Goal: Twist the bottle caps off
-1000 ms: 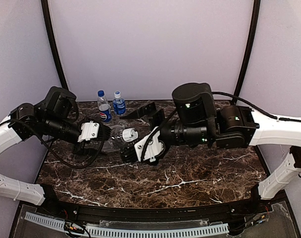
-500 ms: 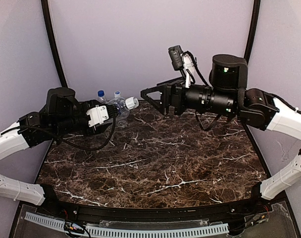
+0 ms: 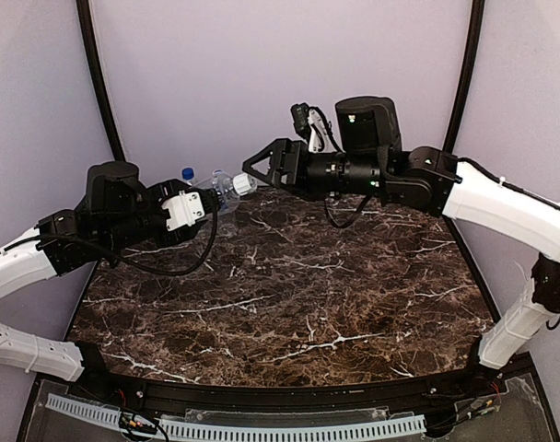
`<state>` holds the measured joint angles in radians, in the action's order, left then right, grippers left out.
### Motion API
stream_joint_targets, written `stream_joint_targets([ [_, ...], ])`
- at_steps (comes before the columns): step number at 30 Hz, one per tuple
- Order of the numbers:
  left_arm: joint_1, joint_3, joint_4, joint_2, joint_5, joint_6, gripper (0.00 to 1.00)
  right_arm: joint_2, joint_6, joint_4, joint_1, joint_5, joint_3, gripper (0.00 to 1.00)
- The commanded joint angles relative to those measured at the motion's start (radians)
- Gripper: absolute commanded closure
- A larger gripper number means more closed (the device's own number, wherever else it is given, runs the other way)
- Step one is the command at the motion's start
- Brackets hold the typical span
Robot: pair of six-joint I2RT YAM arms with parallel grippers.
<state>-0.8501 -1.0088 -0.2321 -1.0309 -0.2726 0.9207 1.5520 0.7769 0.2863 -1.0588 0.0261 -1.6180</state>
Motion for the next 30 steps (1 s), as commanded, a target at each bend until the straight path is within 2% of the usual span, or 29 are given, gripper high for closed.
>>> stream_joint_targets([
  [1,-0.006,0.013,0.034,0.003,-0.007,0.01,0.61,0.031,0.033,-0.012,0.013,0.115,-0.056,0.34],
  [8,-0.007,0.017,0.034,0.002,0.007,0.009,0.61,0.065,0.041,0.005,0.013,0.18,-0.069,0.42],
  [12,-0.009,0.019,0.032,0.004,0.002,0.011,0.61,0.068,0.037,0.011,0.013,0.187,-0.075,0.56],
  [15,-0.009,0.018,0.03,0.006,0.006,0.011,0.61,0.07,0.036,0.013,0.015,0.194,-0.077,0.62],
  [20,-0.008,0.019,0.031,0.004,0.01,0.015,0.61,0.078,0.017,0.013,0.016,0.215,-0.08,0.98],
  [25,-0.01,0.011,0.013,0.01,0.038,0.012,0.61,0.084,-0.104,0.015,0.018,0.313,-0.091,1.0],
  [27,-0.01,-0.005,-0.034,0.014,0.088,0.0,0.62,0.089,-0.222,0.021,0.016,0.379,-0.105,1.0],
  [30,-0.01,-0.055,-0.181,0.017,0.236,-0.032,0.63,0.087,-0.459,0.055,-0.004,0.447,-0.12,1.0],
])
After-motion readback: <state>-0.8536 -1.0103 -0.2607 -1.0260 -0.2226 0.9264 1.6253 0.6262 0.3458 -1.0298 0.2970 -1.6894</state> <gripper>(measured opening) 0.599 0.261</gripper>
